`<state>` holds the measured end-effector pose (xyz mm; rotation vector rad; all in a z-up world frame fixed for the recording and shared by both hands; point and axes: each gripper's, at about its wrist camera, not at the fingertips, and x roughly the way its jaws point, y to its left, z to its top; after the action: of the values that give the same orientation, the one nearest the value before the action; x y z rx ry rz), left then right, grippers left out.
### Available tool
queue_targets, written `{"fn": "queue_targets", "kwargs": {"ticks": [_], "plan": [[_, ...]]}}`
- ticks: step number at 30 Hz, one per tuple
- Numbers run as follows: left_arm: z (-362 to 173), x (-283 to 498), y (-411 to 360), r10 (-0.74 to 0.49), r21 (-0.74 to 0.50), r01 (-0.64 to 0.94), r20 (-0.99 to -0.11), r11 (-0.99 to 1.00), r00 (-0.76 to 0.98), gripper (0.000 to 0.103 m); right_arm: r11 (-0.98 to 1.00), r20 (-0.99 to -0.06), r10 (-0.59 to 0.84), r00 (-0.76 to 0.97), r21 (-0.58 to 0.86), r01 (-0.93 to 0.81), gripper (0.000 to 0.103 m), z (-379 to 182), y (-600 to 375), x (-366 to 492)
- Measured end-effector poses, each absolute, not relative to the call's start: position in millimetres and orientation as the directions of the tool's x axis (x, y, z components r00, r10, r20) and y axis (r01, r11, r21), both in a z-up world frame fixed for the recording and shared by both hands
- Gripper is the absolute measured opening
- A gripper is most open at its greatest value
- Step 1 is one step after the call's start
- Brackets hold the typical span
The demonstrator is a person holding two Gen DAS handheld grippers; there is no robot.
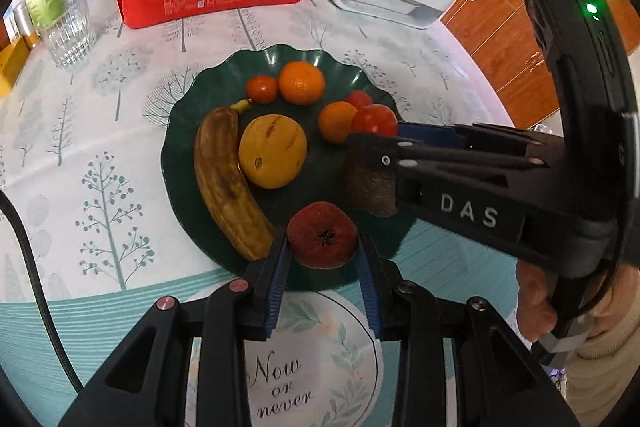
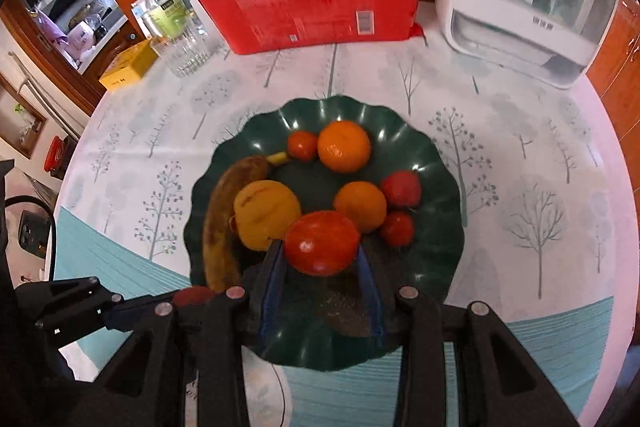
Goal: Organize fruits
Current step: 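Carry the apple and tomato over the green plate, then open the left tool to drop the tomato while the right tool releases the apple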
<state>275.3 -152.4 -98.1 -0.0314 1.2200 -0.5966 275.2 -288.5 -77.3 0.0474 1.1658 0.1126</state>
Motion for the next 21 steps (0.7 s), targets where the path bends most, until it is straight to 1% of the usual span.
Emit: {"fn": "queue_targets", "kwargs": {"ticks": [10,13,14,15,17,18,21], "plan": [[-118,289,-157,-0.396,-0.295,0.383,-0.892,0.876,0.218,0.033,0.994,-0.915,0.108,0.388,0.094,-0.054,0.037,-89,-289,280],[-119,291,-156,-0.382,-0.28,0.374,-0.894,0.884,0.235,0.036,0.992,-0.913,0.126,0.389,0.111,-0.061,0.038,-89,-288,280],[-119,291,-155,-0.381,-0.278,0.373,-0.894,0.885,0.238,0.039,0.992,-0.912,0.128,0.389,0.112,-0.063,0.039,-88,-288,279],[-119,291,-154,-0.38,-0.277,0.371,-0.893,0.886,0.24,0.046,0.992,-0.912,0.129,0.39,0.113,-0.064,0.039,-88,-288,279],[-117,291,-152,-0.374,-0.27,0.364,-0.892,0.892,0.253,0.055,0.991,-0.91,0.131,0.393,0.118,-0.058,0.04,-88,-289,278],[-116,291,-151,-0.371,-0.267,0.36,-0.891,0.894,0.26,0.057,0.991,-0.909,0.133,0.396,0.121,-0.055,0.04,-87,-290,277],[-113,291,-145,-0.366,-0.264,0.347,-0.89,0.9,0.273,0.059,0.988,-0.9,0.151,0.409,0.148,-0.039,0.04,-84,-293,274]]}}
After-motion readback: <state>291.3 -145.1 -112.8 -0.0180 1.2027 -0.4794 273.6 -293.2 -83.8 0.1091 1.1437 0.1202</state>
